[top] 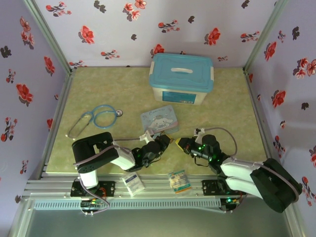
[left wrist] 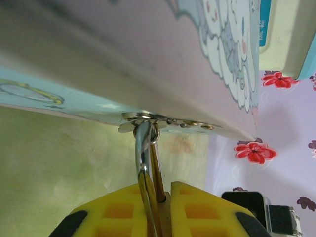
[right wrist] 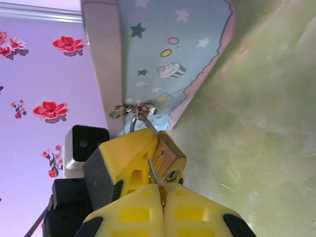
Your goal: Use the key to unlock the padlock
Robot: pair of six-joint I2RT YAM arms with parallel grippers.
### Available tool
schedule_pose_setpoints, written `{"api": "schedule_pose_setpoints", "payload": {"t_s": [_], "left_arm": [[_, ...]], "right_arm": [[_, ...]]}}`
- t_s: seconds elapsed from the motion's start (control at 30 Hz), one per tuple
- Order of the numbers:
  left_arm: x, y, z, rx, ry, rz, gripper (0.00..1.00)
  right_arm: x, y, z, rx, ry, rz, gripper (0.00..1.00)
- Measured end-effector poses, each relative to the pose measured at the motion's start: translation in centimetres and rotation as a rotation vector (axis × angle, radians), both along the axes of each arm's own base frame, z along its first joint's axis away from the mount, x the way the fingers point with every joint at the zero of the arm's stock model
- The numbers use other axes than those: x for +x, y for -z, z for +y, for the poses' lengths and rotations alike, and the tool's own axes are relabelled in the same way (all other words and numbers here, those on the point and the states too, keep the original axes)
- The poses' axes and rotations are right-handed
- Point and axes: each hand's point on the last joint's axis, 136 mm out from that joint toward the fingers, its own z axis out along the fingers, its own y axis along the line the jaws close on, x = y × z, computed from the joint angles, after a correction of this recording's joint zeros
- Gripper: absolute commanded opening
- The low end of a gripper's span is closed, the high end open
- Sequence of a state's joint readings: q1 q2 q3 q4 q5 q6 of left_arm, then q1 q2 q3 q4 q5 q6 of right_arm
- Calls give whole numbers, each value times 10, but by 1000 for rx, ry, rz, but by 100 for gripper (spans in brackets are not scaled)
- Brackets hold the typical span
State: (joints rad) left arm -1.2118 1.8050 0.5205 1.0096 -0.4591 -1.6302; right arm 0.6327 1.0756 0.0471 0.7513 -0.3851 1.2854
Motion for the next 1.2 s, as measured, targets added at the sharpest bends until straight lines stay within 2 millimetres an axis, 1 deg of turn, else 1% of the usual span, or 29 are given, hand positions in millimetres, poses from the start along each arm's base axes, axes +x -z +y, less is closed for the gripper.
{"api": "schedule_pose_setpoints", "payload": {"t_s": [0.1,0.27,1.2], "left_arm": [[0,0,0,-1,-1,1,0],[0,0,0,-1,-1,1,0],[0,0,0,-1,-1,1,0]], "right_arm": [[-5,1,2,-8,-14,4,0],[-9,9,0,-39,-15,32,0],[-10,9,-3,-52,-10,21,0]]}}
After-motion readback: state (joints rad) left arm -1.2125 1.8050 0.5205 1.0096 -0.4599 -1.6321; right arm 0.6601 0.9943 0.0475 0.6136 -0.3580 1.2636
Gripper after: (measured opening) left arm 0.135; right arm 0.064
